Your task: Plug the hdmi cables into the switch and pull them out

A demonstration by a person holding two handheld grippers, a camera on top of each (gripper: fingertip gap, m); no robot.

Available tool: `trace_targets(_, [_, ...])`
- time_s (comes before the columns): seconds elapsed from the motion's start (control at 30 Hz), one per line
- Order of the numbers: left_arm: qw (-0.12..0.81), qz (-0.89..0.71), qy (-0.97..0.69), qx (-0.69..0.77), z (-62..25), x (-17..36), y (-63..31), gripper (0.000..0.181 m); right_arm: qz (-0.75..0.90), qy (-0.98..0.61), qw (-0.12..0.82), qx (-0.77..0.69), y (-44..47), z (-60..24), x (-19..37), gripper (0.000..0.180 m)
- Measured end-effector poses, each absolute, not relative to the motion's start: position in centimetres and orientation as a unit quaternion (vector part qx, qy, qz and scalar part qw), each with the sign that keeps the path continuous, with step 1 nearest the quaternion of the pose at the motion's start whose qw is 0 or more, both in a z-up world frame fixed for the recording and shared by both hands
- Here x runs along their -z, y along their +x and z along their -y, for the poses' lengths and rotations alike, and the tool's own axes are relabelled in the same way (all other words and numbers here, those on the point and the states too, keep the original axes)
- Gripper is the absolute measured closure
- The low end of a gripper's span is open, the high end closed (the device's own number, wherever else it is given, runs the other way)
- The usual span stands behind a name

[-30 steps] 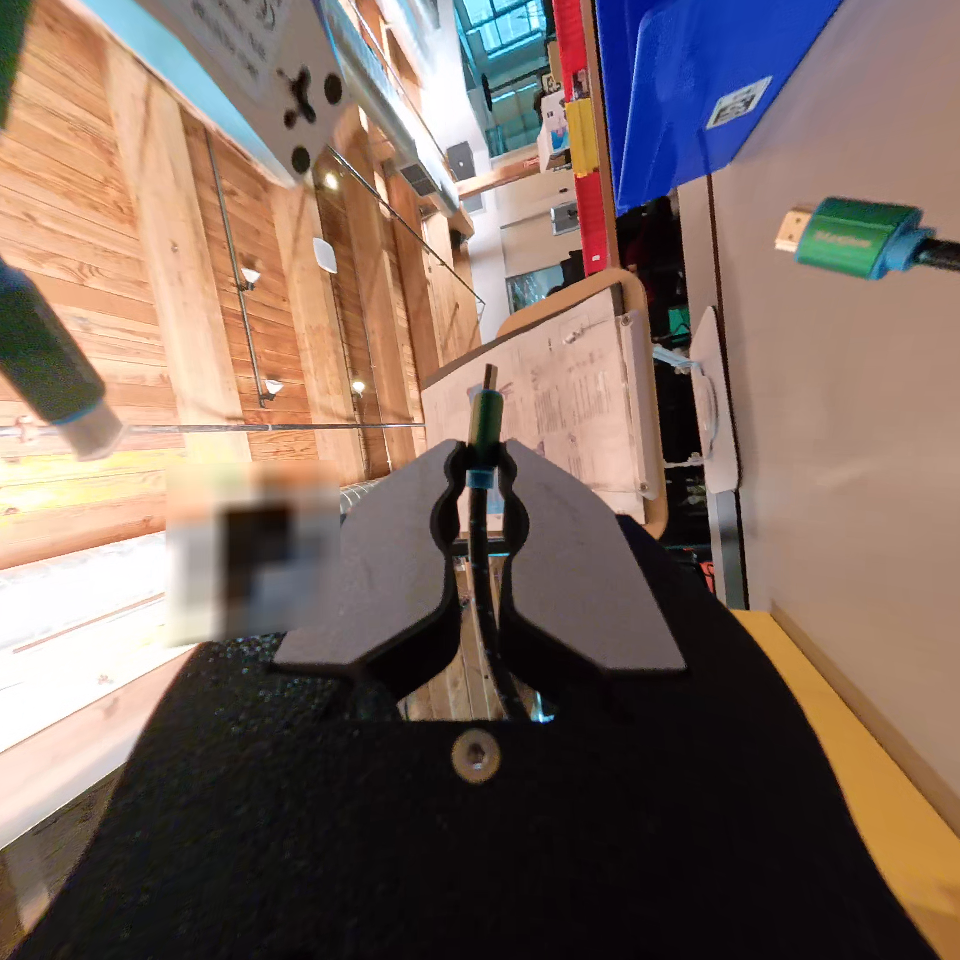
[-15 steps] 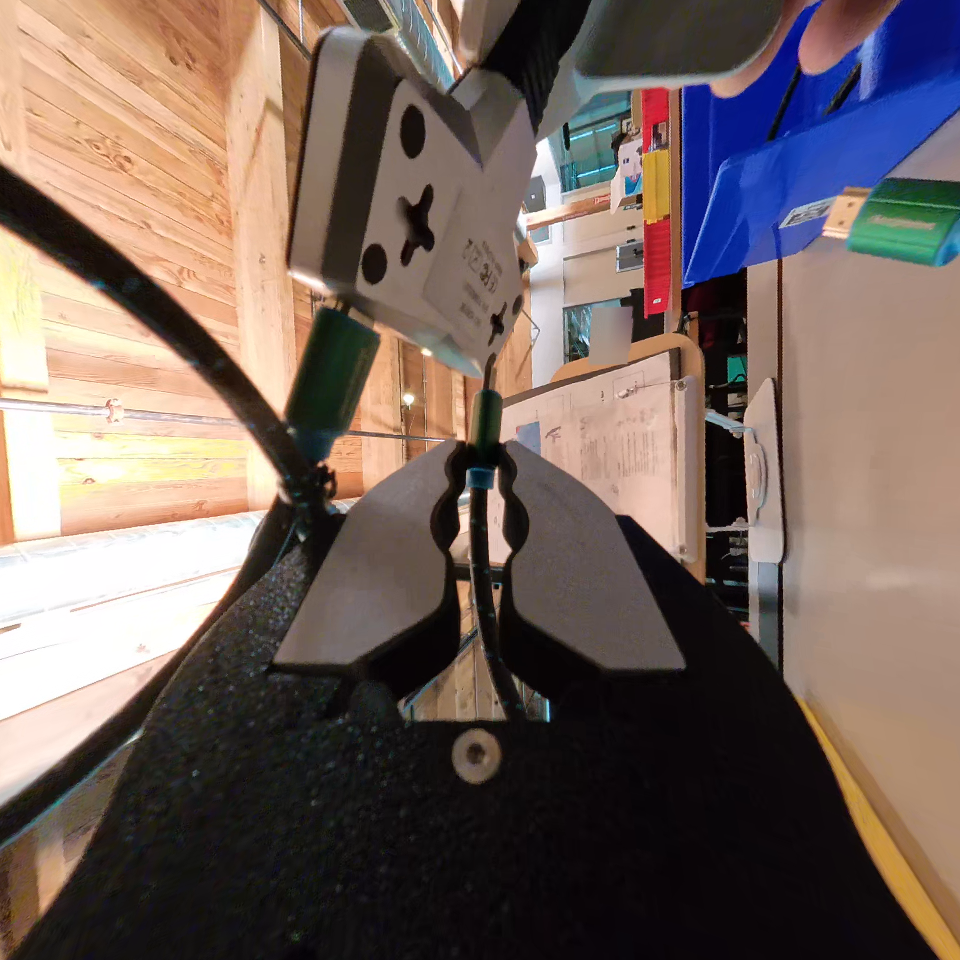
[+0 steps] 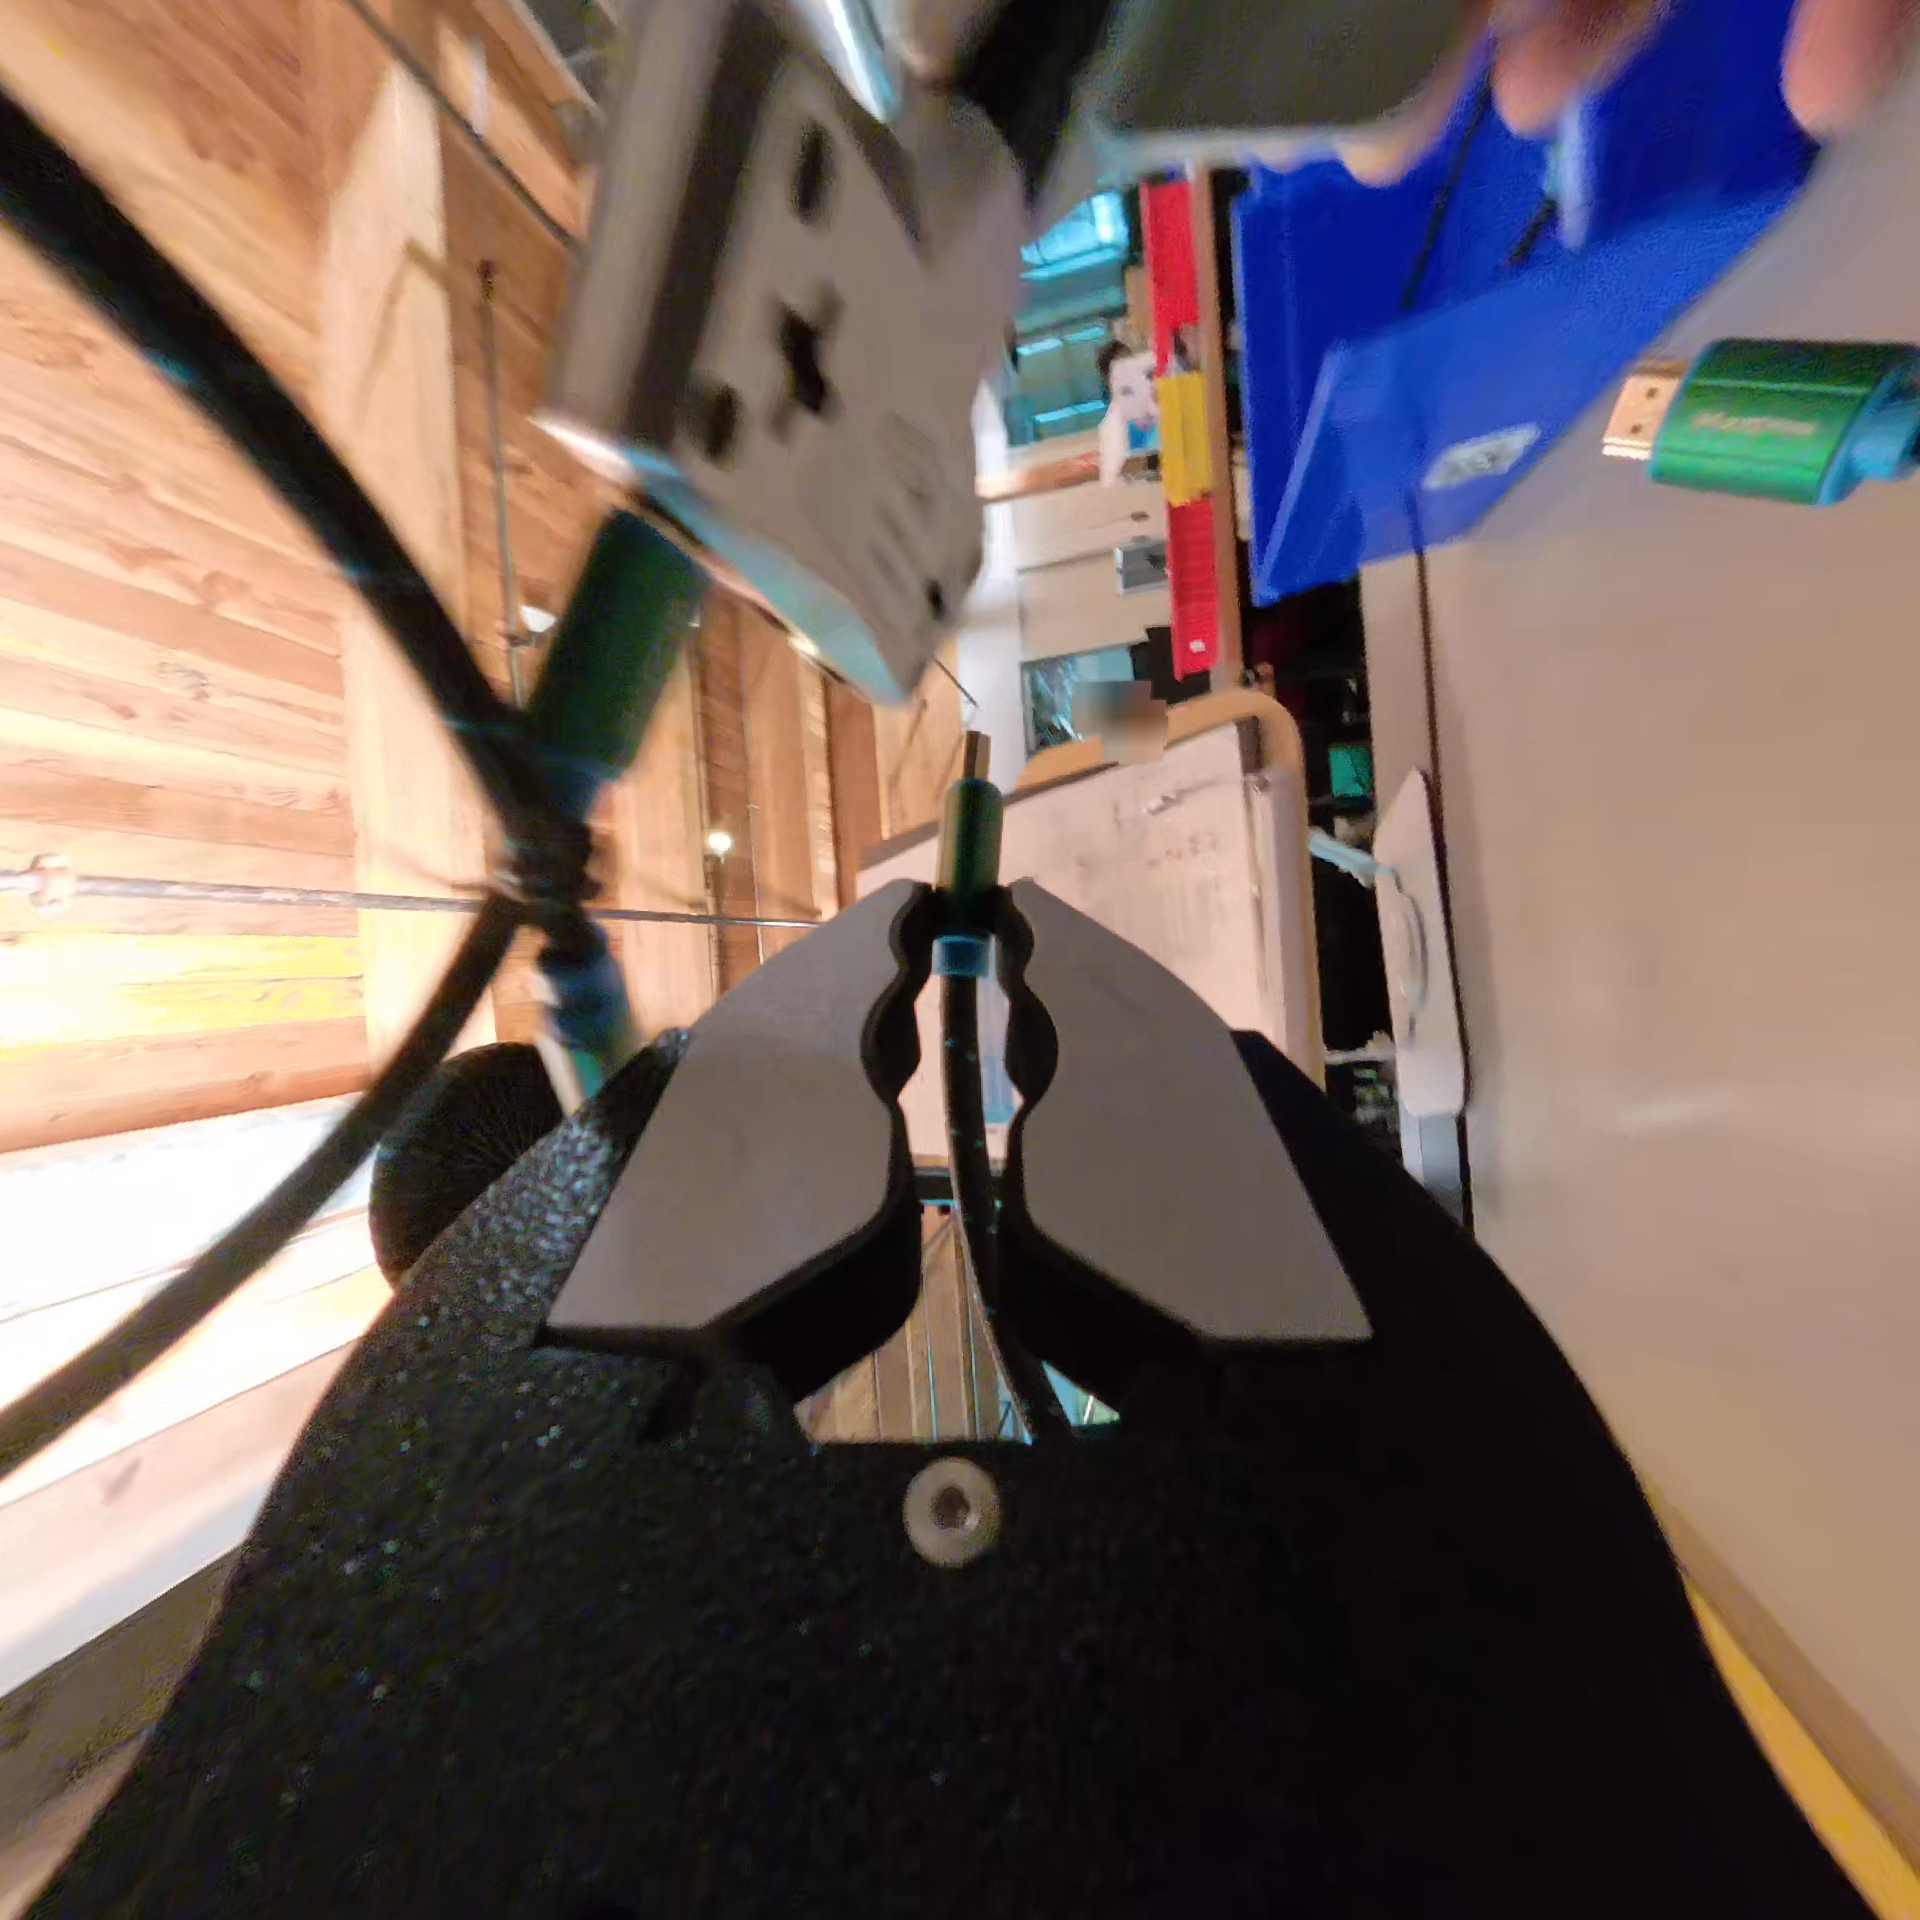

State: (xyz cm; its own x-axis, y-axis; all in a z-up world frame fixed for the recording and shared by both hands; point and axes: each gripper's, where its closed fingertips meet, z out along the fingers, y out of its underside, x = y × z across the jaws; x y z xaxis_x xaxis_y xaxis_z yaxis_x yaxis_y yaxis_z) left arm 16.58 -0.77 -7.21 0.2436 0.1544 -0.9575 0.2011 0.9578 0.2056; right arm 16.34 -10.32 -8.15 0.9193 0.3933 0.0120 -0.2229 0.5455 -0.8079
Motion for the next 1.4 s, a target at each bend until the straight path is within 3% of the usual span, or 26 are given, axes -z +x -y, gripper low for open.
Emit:
trace_targets(0.17, [0.754,-0.641,0.122,-0.073,-6.1,8.5,19.0,0.170,0.095,-0.436,0.882,-0.155,16.9,11.0,8.2,0.157])
trace_targets(0.37, [0.742,-0.656,0.125,-0.067,-12.0,2.2,17.9,0.170,0.079,-0.467,0.873,-0.112,18.0,11.1,9.0,0.157])
trace_targets(0.53, [0.689,-0.696,0.202,-0.015,-9.4,-1.2,15.0,0.169,0.084,-0.490,0.861,-0.108,17.9,10.5,9.6,0.157])
trace_targets(0.87, [0.514,-0.824,0.238,-0.027,-4.1,4.9,14.2,0.169,0.139,-0.566,0.807,-0.101,15.5,7.3,12.0,0.157])
trace_targets(1.4, [0.553,-0.809,0.193,-0.045,-0.2,7.9,15.4,0.169,0.138,-0.510,0.837,-0.142,15.1,8.6,10.4,0.157])
